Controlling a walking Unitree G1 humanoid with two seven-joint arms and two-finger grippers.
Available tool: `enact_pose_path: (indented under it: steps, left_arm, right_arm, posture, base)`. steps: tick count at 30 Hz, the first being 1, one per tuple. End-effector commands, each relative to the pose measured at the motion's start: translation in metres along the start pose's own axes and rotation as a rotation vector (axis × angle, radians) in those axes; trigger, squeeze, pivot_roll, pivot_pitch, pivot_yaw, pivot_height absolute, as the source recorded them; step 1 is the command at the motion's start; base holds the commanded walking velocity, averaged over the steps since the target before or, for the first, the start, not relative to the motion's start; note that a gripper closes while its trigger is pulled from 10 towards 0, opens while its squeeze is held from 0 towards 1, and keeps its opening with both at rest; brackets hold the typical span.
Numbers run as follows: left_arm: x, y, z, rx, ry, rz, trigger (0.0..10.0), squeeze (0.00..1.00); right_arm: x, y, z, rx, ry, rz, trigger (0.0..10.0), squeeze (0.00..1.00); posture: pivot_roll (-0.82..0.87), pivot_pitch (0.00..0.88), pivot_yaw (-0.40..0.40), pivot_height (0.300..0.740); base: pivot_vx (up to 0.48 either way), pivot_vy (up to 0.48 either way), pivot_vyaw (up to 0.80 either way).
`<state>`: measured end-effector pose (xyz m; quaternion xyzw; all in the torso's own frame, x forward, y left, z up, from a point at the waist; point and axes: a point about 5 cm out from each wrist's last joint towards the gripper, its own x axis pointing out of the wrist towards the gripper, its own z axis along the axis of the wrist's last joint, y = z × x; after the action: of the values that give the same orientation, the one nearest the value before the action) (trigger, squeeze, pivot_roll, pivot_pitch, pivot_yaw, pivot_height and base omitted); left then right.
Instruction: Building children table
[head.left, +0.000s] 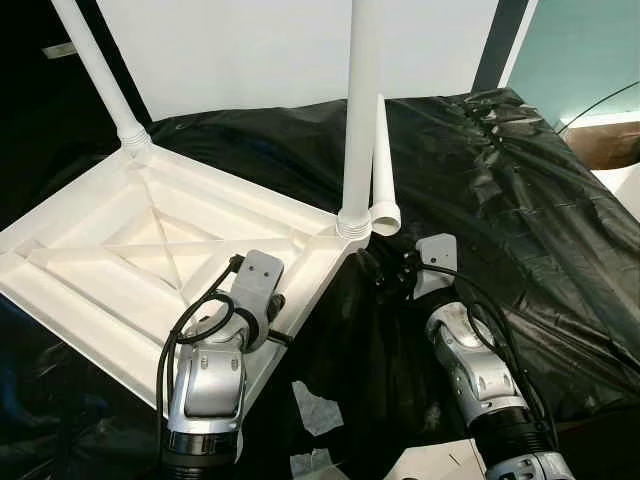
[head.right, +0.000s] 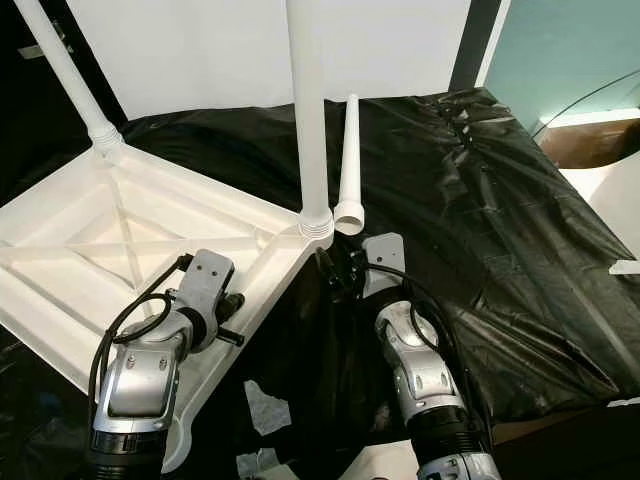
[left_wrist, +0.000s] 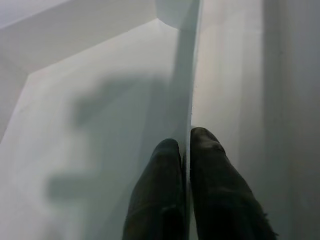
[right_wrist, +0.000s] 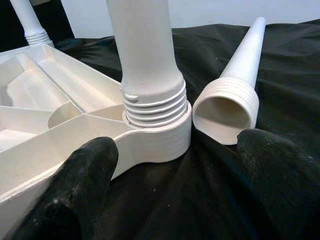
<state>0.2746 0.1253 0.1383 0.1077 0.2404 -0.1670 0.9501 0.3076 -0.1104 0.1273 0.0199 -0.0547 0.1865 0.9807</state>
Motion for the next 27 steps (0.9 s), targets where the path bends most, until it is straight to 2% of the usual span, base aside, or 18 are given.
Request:
enact_pose_path:
  steps: [1, 2, 6, 7, 8, 9, 13, 15, 17, 19, 23, 25, 27]
  left_arm:
    - [-0.004, 0.021, -0.003, -0.003, 0.005, 0.368, 10.0, 0.89]
    - [-0.006, 0.022, -0.001, -0.017, -0.013, 0.357, 10.0, 1.00]
    - [-0.007, 0.023, 0.001, -0.007, -0.021, 0.356, 10.0, 1.00]
    - [-0.007, 0.026, 0.004, 0.011, -0.032, 0.351, 10.0, 0.57]
    - [-0.008, 0.026, 0.010, 0.033, -0.062, 0.323, 10.0, 0.57]
    - [-0.009, 0.025, 0.015, 0.040, -0.090, 0.290, 10.0, 0.00]
    - [-0.017, 0.018, 0.028, 0.026, -0.179, 0.134, 10.0, 0.00]
    - [-0.019, 0.017, 0.031, 0.034, -0.202, 0.109, 10.0, 0.00]
    - [-0.026, 0.021, 0.040, 0.025, -0.265, 0.086, 10.0, 0.00]
    - [-0.030, 0.029, 0.045, 0.012, -0.294, 0.101, 10.0, 0.00]
    - [-0.039, 0.060, 0.044, 0.096, -0.260, 0.264, 10.0, 0.00]
    - [-0.040, 0.065, 0.043, 0.112, -0.249, 0.290, 10.0, 0.00]
    - [-0.046, 0.084, 0.038, 0.175, -0.216, 0.412, 10.0, 0.00]
  right_arm:
    - [0.001, 0.000, -0.004, 0.019, 0.022, 0.004, 10.0, 0.00]
    - [0.001, 0.000, -0.004, 0.021, 0.028, 0.006, 10.0, 0.00]
    - [0.001, 0.000, -0.005, 0.024, 0.031, 0.007, 10.0, 0.00]
    - [0.001, 0.001, -0.006, 0.022, 0.044, 0.010, 10.0, 0.00]
    - [0.002, 0.001, -0.007, 0.023, 0.053, 0.014, 10.0, 0.00]
    - [0.003, 0.002, -0.008, 0.024, 0.066, 0.023, 10.0, 0.00]
    - [0.006, 0.005, -0.011, 0.022, 0.086, 0.046, 10.0, 0.00]
    - [0.006, 0.005, -0.011, 0.021, 0.090, 0.050, 10.0, 0.00]
    - [0.008, 0.006, -0.012, 0.019, 0.097, 0.060, 10.0, 0.00]
    - [0.009, 0.006, -0.013, 0.017, 0.105, 0.065, 10.0, 0.00]
    - [0.014, 0.006, -0.013, 0.006, 0.123, 0.096, 10.0, 0.00]
    - [0.014, 0.007, -0.013, 0.008, 0.122, 0.102, 10.0, 0.00]
    - [0.017, 0.007, -0.013, 0.000, 0.138, 0.114, 10.0, 0.00]
  posture:
    - [0.13, 0.047, 0.018, 0.740]
    - [0.13, 0.047, 0.020, 0.740]
    - [0.13, 0.046, 0.021, 0.740]
    - [0.13, 0.046, 0.022, 0.740]
    - [0.13, 0.046, 0.022, 0.740]
    - [0.13, 0.045, 0.022, 0.740]
    - [0.13, 0.045, 0.020, 0.740]
    - [0.13, 0.045, 0.020, 0.740]
    - [0.13, 0.047, 0.014, 0.740]
    - [0.13, 0.050, 0.012, 0.740]
    - [0.14, 0.054, 0.005, 0.740]
    - [0.14, 0.054, 0.005, 0.740]
    - [0.14, 0.058, -0.004, 0.740]
  base:
    - [0.000, 0.000, 0.00]
    - [0.000, 0.000, 0.00]
    - [0.000, 0.000, 0.00]
    - [0.000, 0.000, 0.00]
    - [0.000, 0.000, 0.00]
    - [0.000, 0.000, 0.00]
    - [0.000, 0.000, 0.00]
    - [0.000, 0.000, 0.00]
    - [0.000, 0.000, 0.00]
    - [0.000, 0.000, 0.00]
    - [0.000, 0.000, 0.00]
    - [0.000, 0.000, 0.00]
    - [0.000, 0.000, 0.00]
